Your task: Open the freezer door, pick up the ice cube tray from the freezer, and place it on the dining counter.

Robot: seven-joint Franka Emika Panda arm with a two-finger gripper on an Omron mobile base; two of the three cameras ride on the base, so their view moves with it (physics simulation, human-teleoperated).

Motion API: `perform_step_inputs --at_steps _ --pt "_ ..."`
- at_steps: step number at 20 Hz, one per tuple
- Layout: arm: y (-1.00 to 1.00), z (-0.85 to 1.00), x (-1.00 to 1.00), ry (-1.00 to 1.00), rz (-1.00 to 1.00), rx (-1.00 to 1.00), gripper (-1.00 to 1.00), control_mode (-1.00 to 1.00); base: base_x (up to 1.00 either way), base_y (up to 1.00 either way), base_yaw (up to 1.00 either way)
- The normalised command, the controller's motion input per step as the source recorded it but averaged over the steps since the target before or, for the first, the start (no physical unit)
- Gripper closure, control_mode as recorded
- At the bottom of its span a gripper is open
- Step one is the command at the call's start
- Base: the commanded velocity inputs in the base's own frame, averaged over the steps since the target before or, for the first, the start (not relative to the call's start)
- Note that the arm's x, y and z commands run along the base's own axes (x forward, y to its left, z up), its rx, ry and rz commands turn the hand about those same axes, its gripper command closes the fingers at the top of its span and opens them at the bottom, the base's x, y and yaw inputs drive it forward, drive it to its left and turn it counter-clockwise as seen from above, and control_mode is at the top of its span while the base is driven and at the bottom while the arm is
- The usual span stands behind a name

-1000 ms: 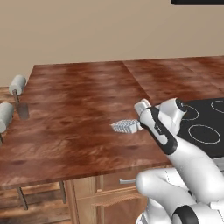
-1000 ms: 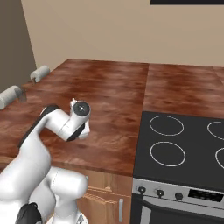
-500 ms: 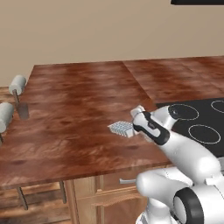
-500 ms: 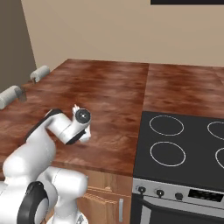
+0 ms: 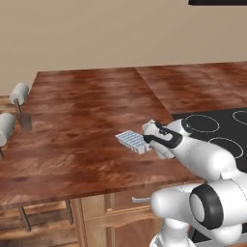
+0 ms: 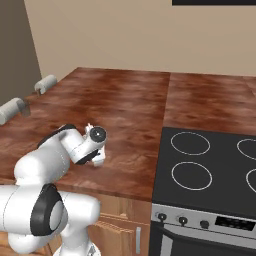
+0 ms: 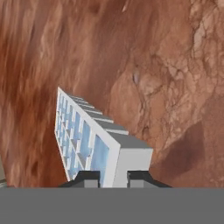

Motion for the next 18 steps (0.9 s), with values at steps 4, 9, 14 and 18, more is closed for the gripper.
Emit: perform_step_inputs --at_steps 4,9,14,18 --pt "0.00 -0.05 0.02 0.03 0.01 0.00 -1.00 -1.00 0.00 0.00 0.00" --pt "0.00 0.00 0.01 0.00 0.00 0.00 -1.00 -1.00 0.00 0.00 0.00" --pt "0.00 0.00 0.02 0.00 0.00 0.00 -1.00 -1.00 0.00 0.00 0.00" --pt "0.00 0.00 0.00 0.01 0.00 -0.06 -1.00 -1.00 0.00 0.00 0.00"
